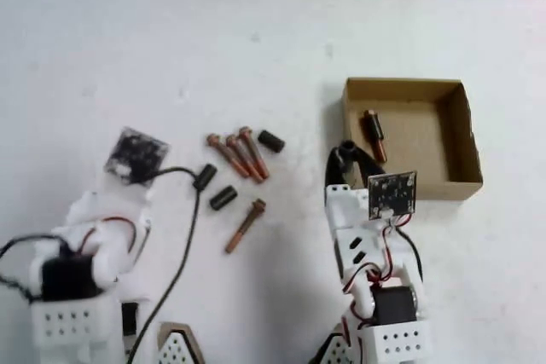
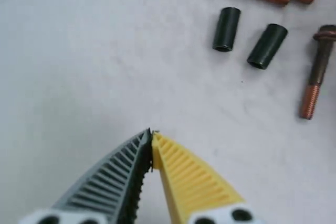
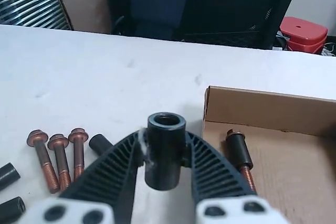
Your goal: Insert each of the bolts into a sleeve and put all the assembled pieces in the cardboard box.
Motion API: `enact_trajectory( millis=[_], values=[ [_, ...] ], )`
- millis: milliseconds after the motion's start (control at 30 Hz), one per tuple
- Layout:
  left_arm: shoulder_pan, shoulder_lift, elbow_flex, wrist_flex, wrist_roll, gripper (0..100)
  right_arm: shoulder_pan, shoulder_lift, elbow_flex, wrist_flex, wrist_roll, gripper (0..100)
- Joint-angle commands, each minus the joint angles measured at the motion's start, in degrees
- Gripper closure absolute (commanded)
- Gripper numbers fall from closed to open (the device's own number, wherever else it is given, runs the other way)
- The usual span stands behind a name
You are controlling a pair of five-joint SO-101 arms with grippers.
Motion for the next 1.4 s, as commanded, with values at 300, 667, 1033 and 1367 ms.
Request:
enact_trajectory(
  millis=[300, 667, 1033, 1367],
  values=[
    [22.8, 17.0, -3.2, -7.6, 12.0, 97, 0.7, -0.1, 0.5, 1.7, -0.7, 98.1],
    [27.5, 35.5, -5.2, -20.5, 15.3, 84, 0.7, -0.1, 0.5, 3.6, -0.7, 98.1],
    [34.4, 55.3, -18.8, -20.2, 20.4, 83, 0.7, -0.1, 0.5, 3.7, -0.6, 98.1],
    [34.7, 70.1, -26.5, -20.4, 28.0, 83, 0.7, -0.1, 0.5, 3.7, -0.6, 98.1]
  ],
)
